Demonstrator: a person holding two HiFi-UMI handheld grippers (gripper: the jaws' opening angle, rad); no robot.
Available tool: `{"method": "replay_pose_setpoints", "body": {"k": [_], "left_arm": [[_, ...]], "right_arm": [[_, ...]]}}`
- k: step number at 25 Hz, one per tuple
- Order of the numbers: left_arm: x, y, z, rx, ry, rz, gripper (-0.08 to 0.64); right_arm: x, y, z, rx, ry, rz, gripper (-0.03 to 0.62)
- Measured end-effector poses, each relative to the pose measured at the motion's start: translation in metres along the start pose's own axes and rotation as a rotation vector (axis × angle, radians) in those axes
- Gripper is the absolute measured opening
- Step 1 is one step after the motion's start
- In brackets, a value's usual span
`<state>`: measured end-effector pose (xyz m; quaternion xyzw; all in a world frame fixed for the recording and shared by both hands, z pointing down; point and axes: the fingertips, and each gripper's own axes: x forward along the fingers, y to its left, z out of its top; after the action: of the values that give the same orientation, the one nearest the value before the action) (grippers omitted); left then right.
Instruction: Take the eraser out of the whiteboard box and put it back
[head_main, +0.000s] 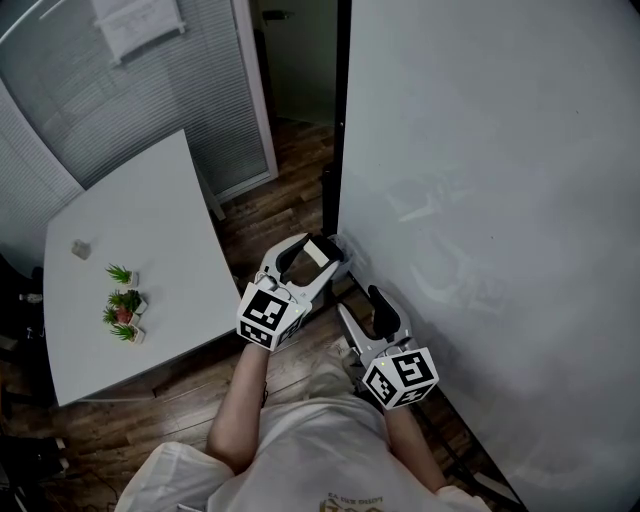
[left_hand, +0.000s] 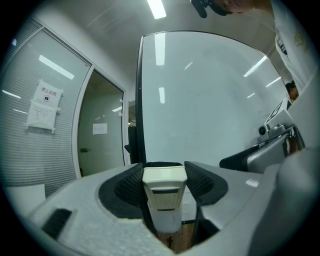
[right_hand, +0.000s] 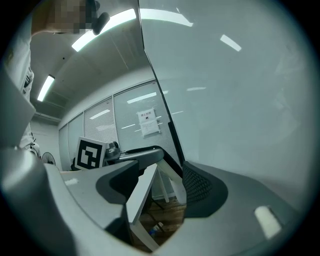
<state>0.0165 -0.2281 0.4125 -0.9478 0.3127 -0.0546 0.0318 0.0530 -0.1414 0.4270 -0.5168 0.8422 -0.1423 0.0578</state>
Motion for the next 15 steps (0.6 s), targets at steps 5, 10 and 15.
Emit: {"method": "replay_pose_setpoints", "body": {"k": [5, 10, 15], "left_arm": [[-0.003, -0.001, 0.005, 0.002, -0.008, 0.015, 0.258], [-0.009, -0.001, 0.01, 0.006, -0.023, 0.023, 0.259], [-0.014, 0.0, 0.013, 0.008, -0.036, 0.037, 0.258]], "right_arm": [[-0.003, -0.001, 0.003, -0.012, -0.006, -0.014, 0.272], [-0.004, 0.003, 0.0, -0.027, 0.003, -0.01, 0.272], [-0.006, 0.003, -0.003, -0.028, 0.001, -0.005, 0.272]]}}
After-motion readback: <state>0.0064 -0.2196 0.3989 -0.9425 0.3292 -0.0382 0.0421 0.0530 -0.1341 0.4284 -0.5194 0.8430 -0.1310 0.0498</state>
